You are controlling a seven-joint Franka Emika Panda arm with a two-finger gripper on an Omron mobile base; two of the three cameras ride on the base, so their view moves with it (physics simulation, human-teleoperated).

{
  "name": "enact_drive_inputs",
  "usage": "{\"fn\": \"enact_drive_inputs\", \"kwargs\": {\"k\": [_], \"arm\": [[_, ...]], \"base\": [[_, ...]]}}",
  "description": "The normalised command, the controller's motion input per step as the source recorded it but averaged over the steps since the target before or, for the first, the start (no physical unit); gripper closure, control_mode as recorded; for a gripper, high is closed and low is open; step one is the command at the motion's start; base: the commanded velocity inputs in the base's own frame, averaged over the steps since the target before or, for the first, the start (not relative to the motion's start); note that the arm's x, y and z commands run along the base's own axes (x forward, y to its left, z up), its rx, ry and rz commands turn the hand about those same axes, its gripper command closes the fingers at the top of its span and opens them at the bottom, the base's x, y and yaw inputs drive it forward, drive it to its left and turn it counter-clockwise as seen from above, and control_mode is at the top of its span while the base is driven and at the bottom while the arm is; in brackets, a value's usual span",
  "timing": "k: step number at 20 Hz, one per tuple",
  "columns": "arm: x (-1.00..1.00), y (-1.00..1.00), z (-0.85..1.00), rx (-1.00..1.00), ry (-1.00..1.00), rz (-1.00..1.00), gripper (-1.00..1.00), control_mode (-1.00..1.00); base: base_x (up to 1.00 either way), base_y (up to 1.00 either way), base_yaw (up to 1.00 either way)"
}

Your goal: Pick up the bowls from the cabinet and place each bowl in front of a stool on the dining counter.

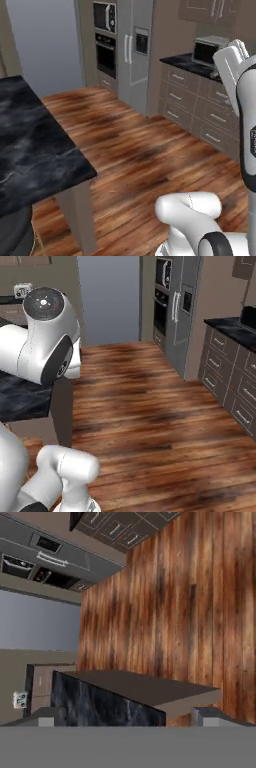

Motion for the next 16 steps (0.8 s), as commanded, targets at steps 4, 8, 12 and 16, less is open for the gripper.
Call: {"fn": "enact_drive_inputs", "kwargs": {"k": [4, 8, 12, 16], "arm": [[0.0, 0.0, 0.0, 0.0, 0.0, 0.0, -1.0, 1.0], [0.0, 0.0, 0.0, 0.0, 0.0, 0.0, -1.0, 1.0], [0.0, 0.0, 0.0, 0.0, 0.0, 0.0, -1.0, 1.0], [0.0, 0.0, 0.0, 0.0, 0.0, 0.0, -1.0, 1.0]], "base": [[0.08, -0.96, -0.68], [0.21, -0.77, -0.72], [0.28, -0.61, -0.72], [0.49, -0.43, -0.66]]}}
